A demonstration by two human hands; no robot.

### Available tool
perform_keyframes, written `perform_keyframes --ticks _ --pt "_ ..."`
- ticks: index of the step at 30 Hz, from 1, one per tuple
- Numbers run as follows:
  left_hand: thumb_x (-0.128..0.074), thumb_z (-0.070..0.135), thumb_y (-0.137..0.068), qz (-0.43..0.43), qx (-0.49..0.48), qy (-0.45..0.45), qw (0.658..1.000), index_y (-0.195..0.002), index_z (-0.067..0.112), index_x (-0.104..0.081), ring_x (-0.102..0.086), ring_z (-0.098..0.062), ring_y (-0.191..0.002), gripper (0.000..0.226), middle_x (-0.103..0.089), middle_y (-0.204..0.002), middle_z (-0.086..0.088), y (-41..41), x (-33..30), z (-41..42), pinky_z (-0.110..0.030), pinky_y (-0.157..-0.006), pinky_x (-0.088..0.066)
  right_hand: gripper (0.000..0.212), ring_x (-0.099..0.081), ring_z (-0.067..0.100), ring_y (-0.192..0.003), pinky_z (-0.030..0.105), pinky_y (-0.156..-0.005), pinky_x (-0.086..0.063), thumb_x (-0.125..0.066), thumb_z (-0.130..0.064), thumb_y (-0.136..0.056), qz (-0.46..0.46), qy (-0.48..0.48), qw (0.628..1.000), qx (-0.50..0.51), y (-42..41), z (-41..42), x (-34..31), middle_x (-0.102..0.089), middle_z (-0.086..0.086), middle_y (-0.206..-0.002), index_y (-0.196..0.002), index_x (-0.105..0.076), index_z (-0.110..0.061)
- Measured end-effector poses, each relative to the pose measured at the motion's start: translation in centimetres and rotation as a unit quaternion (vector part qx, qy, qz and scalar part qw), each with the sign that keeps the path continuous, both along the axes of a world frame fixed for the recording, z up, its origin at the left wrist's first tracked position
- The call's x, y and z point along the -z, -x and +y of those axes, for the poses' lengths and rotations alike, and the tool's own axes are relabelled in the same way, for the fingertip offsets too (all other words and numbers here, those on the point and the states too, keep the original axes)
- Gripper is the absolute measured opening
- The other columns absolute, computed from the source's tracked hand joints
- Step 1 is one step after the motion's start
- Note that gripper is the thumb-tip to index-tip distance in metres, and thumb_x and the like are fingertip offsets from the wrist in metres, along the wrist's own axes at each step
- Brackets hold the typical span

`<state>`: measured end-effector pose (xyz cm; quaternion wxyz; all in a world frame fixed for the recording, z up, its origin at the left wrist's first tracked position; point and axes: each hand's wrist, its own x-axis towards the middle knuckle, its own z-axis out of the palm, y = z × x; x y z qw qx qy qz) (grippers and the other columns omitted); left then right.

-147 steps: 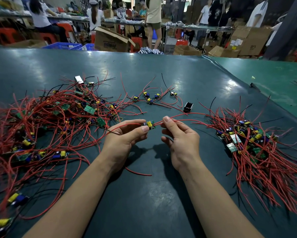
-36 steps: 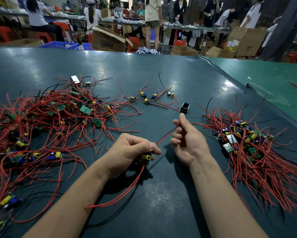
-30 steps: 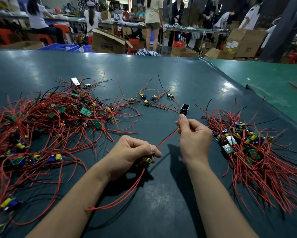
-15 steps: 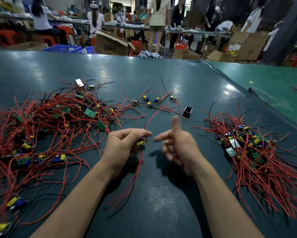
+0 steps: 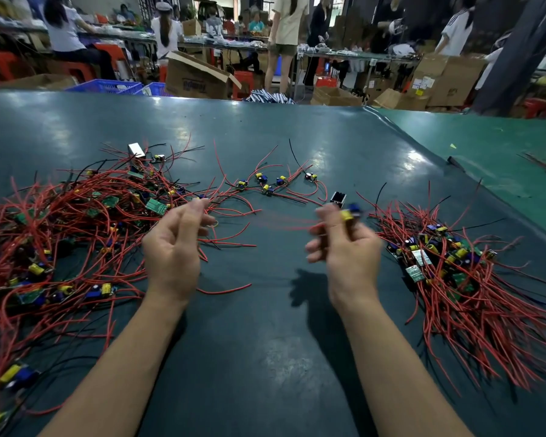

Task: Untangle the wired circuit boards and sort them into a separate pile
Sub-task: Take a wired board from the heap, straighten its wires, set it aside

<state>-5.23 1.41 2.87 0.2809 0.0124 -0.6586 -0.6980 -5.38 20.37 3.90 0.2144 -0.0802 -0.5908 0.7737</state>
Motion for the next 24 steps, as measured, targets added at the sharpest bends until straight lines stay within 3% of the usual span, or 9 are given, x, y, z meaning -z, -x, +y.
perform_keyframes --ticks 2,4,6,10,13,18,21,24 --pt "-0.055 0.029 -0.098 -0.004 -0.041 -0.015 0.999 -0.1 0.013 -0.071 -0.058 0.002 -0.066 0.023 -0.066 -0.076 0.005 0.6 0.3 -0.6 -0.011 -0.063 -0.044 0.024 -0.065 0.015 -0.047 0.021 -0.038 -0.048 -0.065 -0.029 -0.093 0.017 0.137 0.982 0.131 0.5 2.1 -0.4 -0.073 0.004 -0.076 -0.092 -0.063 -0.005" --pt "-0.059 0.025 -0.097 -0.006 -0.09 -0.007 0.996 -0.101 0.007 -0.07 -0.059 0.004 -0.065 0.021 -0.066 -0.076 0.004 1.0 0.6 -1.1 -0.011 -0.066 -0.046 0.029 -0.07 0.018 -0.054 0.019 -0.042 -0.05 -0.069 -0.03 -0.09 -0.033 0.273 0.953 0.127 0.7 3.4 -0.1 -0.07 0.016 -0.095 -0.094 -0.058 -0.004" --pt "-0.06 0.026 -0.096 -0.006 -0.125 0.019 0.992 -0.096 0.012 -0.069 -0.06 0.002 -0.067 0.017 -0.066 -0.076 0.004 1.2 0.8 -1.5 -0.015 -0.068 -0.047 0.025 -0.07 0.018 -0.054 0.017 -0.043 -0.05 -0.068 -0.022 -0.092 -0.099 0.317 0.94 0.076 0.5 3.4 0.5 -0.066 0.02 -0.099 -0.093 -0.055 0.0" --pt "-0.06 0.033 -0.093 -0.017 -0.182 0.152 0.971 -0.091 0.024 -0.068 -0.061 -0.015 -0.073 0.012 -0.066 -0.079 0.007 0.6 1.1 -1.6 -0.03 -0.07 -0.05 0.024 -0.071 0.022 -0.056 0.022 -0.044 -0.052 -0.059 -0.019 -0.098 -0.113 0.255 0.956 0.089 0.7 3.1 1.1 -0.064 0.013 -0.1 -0.111 -0.056 0.001" --pt "-0.063 0.021 -0.091 -0.027 -0.202 0.26 0.944 -0.094 0.019 -0.072 -0.06 -0.024 -0.085 0.009 -0.063 -0.084 0.006 0.0 1.2 -1.3 -0.034 -0.077 -0.047 0.018 -0.071 0.023 -0.061 0.023 -0.045 -0.052 -0.054 -0.019 -0.1 -0.123 0.226 0.964 0.068 0.7 3.5 1.1 -0.066 0.011 -0.096 -0.1 -0.06 -0.002" --pt "-0.065 0.013 -0.089 -0.037 -0.197 0.306 0.931 -0.093 0.014 -0.074 -0.057 -0.025 -0.084 0.01 -0.06 -0.082 0.007 -0.4 1.0 -1.0 -0.033 -0.077 -0.043 0.019 -0.065 0.013 -0.049 0.015 -0.039 -0.041 -0.053 -0.011 -0.093 -0.176 0.095 0.978 -0.068 0.6 3.8 1.0 -0.071 0.003 -0.065 -0.085 -0.068 -0.006" --pt "-0.064 0.012 -0.089 -0.036 -0.199 0.349 0.915 -0.093 0.011 -0.074 -0.056 -0.03 -0.088 0.011 -0.069 -0.089 -0.006 -0.3 1.2 -1.2 -0.039 -0.081 -0.044 0.015 -0.066 0.015 -0.053 0.018 -0.04 -0.044 -0.056 -0.01 -0.093 -0.162 0.059 0.983 -0.07 0.8 4.0 1.2 -0.071 0.007 -0.074 -0.085 -0.069 -0.007" --pt "-0.065 0.022 -0.086 -0.088 -0.248 0.427 0.865 -0.101 0.013 -0.073 -0.051 -0.037 -0.102 0.019 -0.066 -0.102 -0.013 0.0 1.7 -1.7 -0.045 -0.088 -0.04 0.009 -0.065 0.017 -0.074 0.025 -0.051 -0.054 -0.062 -0.011 -0.094 -0.122 0.091 0.988 -0.016 1.2 3.9 1.8 -0.065 0.007 -0.091 -0.088 -0.067 -0.008"
